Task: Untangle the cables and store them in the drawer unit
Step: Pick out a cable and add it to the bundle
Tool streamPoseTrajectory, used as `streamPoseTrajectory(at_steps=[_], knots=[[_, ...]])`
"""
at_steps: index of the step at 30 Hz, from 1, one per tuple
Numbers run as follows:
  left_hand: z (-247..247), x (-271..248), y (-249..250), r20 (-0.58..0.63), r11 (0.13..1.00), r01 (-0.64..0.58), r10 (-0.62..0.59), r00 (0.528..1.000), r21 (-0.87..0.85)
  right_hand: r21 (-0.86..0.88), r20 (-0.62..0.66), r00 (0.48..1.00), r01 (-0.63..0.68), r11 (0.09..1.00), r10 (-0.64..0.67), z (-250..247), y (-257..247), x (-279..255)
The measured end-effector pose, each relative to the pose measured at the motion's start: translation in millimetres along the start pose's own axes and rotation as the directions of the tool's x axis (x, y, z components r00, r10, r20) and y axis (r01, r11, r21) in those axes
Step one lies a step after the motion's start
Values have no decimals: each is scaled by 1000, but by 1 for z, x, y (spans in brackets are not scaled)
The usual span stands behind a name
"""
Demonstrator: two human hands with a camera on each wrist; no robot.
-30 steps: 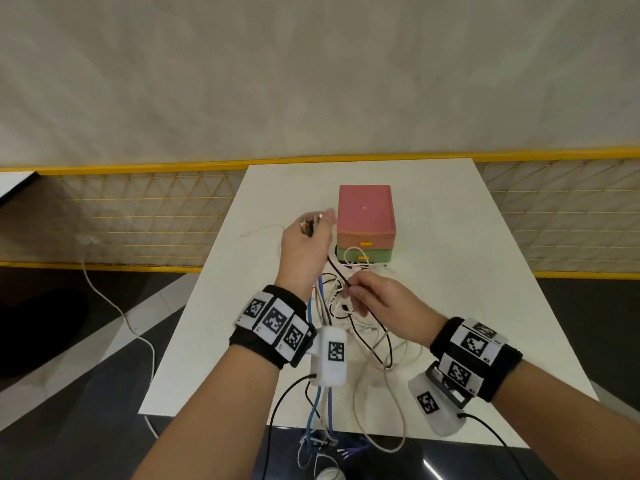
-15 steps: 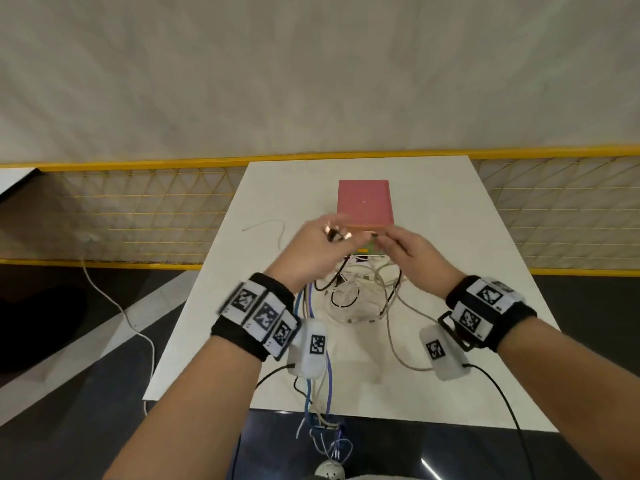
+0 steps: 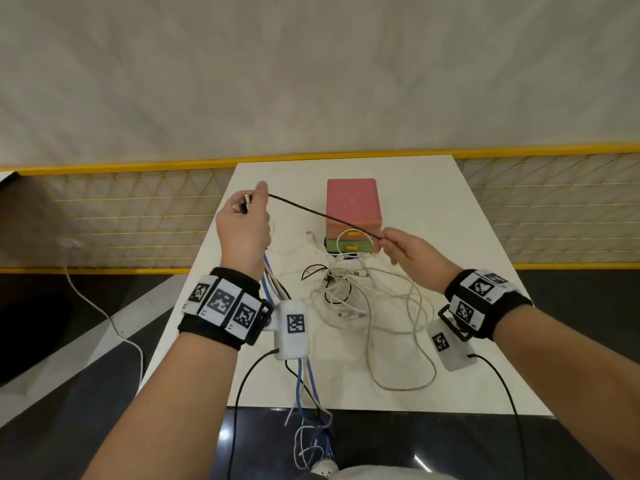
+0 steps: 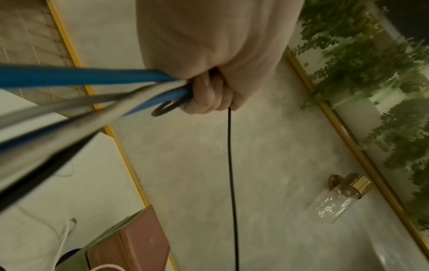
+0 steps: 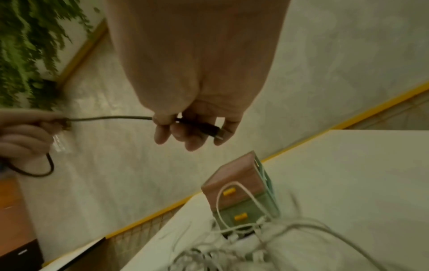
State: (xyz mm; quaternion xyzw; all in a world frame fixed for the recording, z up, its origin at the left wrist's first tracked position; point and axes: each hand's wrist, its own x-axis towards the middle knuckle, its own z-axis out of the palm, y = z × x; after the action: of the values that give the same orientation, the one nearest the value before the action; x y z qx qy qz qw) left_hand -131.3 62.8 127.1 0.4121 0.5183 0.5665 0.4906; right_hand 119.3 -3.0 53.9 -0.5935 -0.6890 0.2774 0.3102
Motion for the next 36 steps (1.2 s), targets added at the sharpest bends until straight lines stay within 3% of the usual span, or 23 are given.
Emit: streamPoseTrajectory(at_steps=[5,8,11,14,16,20,22,24,25,28,30,32,33,36], knots=[[-5,0,-3,-27,1000,-4,4,1000,8,-110,-182,978,86,990,-105,-21,-11,13],[-7,-5,-1,52,999,1,-4,999,46,-163,-20,993,110,980,-115,-18,-20,3],[-5,-18,-2,264,975,-41,-19,964,218,-58,235,972,22,998,-8,-1,-42,-8],[1,-42,-7,490,895,-181,-47,870,408,135,244,969,4,991,-37,14,-70,-8],[2,-55,-13,575,857,-247,-68,815,452,249,228,972,1,968,-59,21,-83,-9],[-9,-61,-20,608,833,-282,-79,790,475,341,256,967,-103,935,13,35,-90,-19],[-19,-61,-22,585,808,-302,-64,808,506,310,310,950,-142,940,41,40,-90,-26],[-31,-58,-23,500,811,-288,-7,866,510,231,460,886,-178,957,53,44,-87,-35],[-36,-56,-23,445,825,-265,19,895,499,174,567,822,-192,966,61,47,-84,-42],[-49,-51,-23,313,878,-201,62,948,434,44,831,546,-251,967,104,63,-75,-66],[-49,-55,-23,288,901,-186,72,955,391,33,901,421,-297,954,100,75,-73,-77],[-46,-63,-24,311,900,-212,91,946,381,23,922,378,-285,958,90,85,-72,-80],[-44,-68,-24,328,896,-230,102,939,381,8,920,381,-262,965,96,89,-71,-79],[-40,-76,-24,368,890,-256,110,923,378,-75,866,475,-181,981,154,97,-65,-76]])
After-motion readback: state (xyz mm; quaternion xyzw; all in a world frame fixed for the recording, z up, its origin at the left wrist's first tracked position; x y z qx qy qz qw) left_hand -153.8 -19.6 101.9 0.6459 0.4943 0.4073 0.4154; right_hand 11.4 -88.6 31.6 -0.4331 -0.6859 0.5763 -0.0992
